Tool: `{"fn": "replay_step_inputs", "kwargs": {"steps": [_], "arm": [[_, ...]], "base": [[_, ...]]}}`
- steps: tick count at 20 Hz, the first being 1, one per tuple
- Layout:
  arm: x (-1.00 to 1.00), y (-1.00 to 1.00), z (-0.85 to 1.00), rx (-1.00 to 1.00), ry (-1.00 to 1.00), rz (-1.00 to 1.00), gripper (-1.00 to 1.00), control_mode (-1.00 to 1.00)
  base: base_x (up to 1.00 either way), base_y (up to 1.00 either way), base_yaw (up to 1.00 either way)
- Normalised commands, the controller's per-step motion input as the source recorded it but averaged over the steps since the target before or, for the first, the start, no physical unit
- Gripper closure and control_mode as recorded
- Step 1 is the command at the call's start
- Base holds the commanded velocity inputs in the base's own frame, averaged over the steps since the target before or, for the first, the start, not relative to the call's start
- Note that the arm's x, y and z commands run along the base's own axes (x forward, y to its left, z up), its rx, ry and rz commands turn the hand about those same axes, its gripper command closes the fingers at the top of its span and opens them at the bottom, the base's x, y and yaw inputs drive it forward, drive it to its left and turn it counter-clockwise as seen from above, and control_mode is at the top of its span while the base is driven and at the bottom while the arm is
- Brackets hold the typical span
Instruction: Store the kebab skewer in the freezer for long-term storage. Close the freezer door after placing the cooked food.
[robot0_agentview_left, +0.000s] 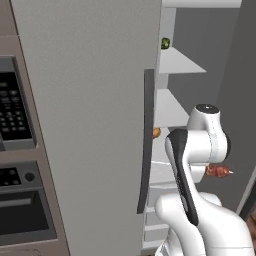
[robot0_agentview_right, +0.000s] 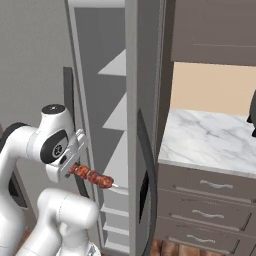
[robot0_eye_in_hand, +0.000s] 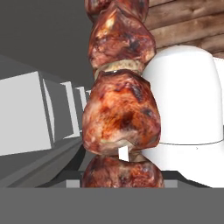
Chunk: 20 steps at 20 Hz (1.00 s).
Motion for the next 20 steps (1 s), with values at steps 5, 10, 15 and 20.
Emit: {"fn": "replay_step_inputs", "kwargs": {"steps": [5, 10, 15, 20], "arm": [[0.09, 0.0, 0.03, 0.0, -0.03, 0.07, 1.0, -1.0], [0.0, 0.0, 0.17, -0.13, -0.16, 0.29, 1.0, -1.0], [0.0, -0.29, 0.06, -0.23, -0.26, 0.36, 1.0, -1.0], [0.11, -0.3, 0.06, -0.19, -0.18, 0.46, 1.0, -1.0]], "base": [[0.0, 0.0, 0.0], [0.0, 0.0, 0.0], [0.0, 0.0, 0.0], [0.0, 0.0, 0.0]]}}
